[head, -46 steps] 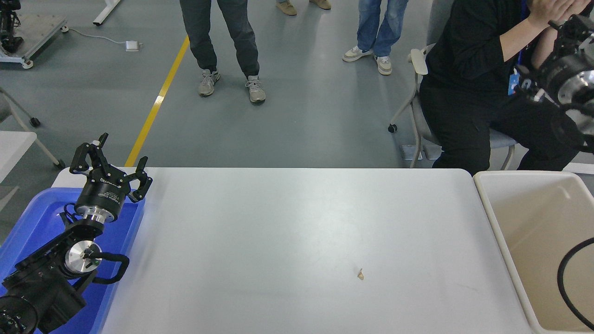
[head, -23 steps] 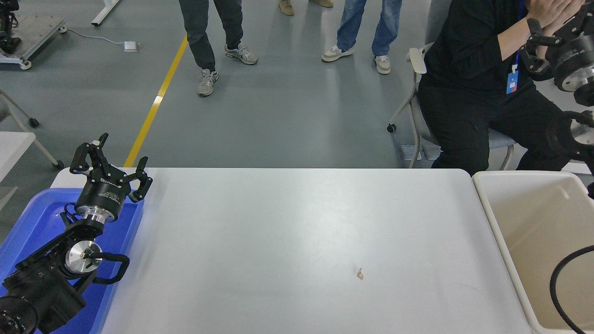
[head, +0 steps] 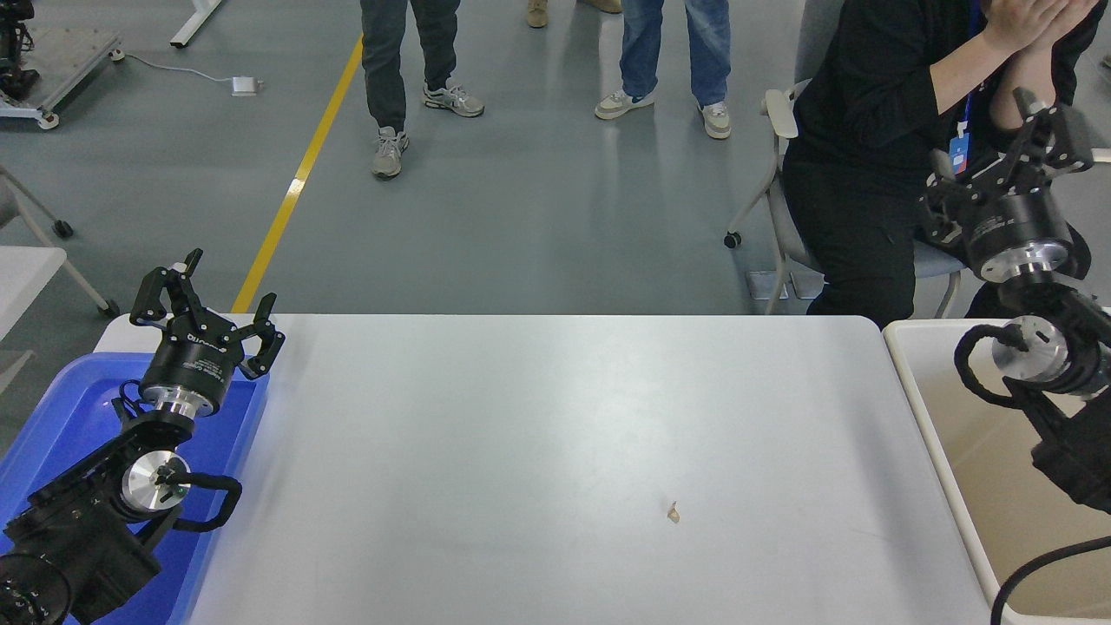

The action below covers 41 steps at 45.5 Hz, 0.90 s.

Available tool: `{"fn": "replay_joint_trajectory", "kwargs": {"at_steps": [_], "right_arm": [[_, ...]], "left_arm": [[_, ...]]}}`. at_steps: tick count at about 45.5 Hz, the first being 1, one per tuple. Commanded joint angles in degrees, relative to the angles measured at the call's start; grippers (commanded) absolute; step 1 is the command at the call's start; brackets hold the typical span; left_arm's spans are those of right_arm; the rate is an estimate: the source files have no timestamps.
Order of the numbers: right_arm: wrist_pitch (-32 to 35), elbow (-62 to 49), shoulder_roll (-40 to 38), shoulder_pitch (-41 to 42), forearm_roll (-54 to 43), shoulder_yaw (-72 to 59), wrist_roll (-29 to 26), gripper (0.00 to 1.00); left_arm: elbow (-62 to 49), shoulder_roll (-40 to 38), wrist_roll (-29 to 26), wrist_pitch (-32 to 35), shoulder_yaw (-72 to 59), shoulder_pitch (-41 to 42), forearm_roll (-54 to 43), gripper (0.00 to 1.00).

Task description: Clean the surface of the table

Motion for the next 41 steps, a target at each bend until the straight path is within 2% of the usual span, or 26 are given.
{"fn": "replay_joint_trajectory", "kwargs": {"at_steps": [1,9,41], "right_arm": [[-0.3,-0.9,2.2,-4.2,-0.8,-1.2,0.6,0.98],[-0.8,-4.0,4.1,-4.2,-0.7,-2.1,0.6,0.98],[-0.1,-3.5,3.7,-2.4,-0.6,-1.7,0.7,0.98]], "left_arm": [[0.0,0.0,0.0,0.0,0.0,0.0,0.0,1.0],[0.0,0.0,0.0,0.0,0.0,0.0,0.0,1.0],[0.0,0.0,0.0,0.0,0.0,0.0,0.0,1.0]]}}
